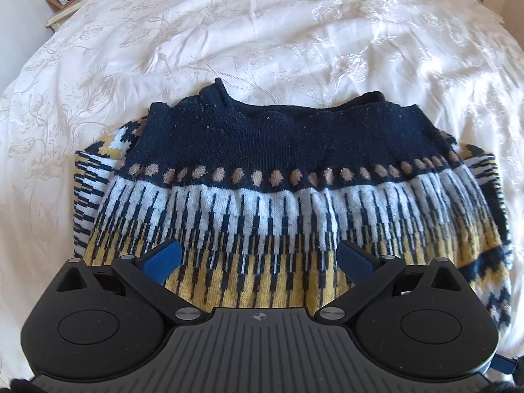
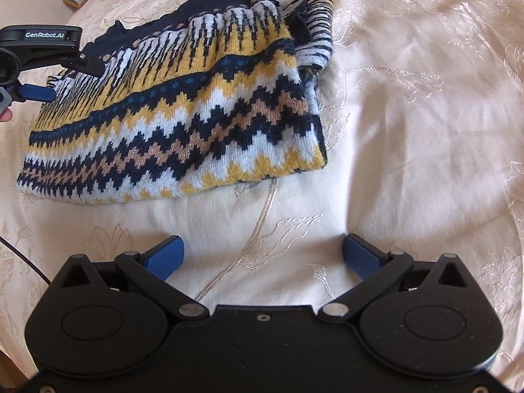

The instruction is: Fold small clothes

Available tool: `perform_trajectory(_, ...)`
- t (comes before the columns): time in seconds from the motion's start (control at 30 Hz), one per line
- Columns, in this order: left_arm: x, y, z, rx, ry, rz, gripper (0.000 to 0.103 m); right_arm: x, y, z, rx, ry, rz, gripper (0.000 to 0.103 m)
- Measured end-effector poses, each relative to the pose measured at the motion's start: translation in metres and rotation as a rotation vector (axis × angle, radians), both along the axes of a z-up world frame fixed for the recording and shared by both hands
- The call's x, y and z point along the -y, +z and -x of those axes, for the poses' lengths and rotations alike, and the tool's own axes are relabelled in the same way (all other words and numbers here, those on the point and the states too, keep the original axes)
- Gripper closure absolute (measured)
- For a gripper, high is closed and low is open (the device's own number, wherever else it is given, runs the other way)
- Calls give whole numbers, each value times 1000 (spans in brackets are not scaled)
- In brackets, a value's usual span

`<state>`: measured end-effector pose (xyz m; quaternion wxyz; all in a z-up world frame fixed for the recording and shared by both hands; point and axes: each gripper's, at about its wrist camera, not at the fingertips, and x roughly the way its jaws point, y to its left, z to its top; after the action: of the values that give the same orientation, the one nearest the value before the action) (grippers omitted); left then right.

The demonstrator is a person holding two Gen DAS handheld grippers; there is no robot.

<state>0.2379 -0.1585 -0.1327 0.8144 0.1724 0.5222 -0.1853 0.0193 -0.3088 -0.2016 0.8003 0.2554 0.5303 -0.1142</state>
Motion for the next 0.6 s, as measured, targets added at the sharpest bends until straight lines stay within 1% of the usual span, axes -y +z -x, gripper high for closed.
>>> perform_trajectory(0.1,6,-10,-9,-37,18,-10,1,14,2,2,-6,-37,-88,0)
perform_trajectory(0.2,14,-29,-16,-97,17,-61,0,32,0,3,-9,-100,-186,0)
perform_trajectory(0.3,20,-40,-21,-116,24,-90,0,47,-2,2,-17,-159,-271,0)
perform_trajectory(0.43,24,-46,-25,-124,33,-97,0,58,-5,3,-26,-202,-339,0)
perform_trajectory(0.6,23,-49,-25,-113,27,-87,0,63,-9,0,-24,-209,-370,0)
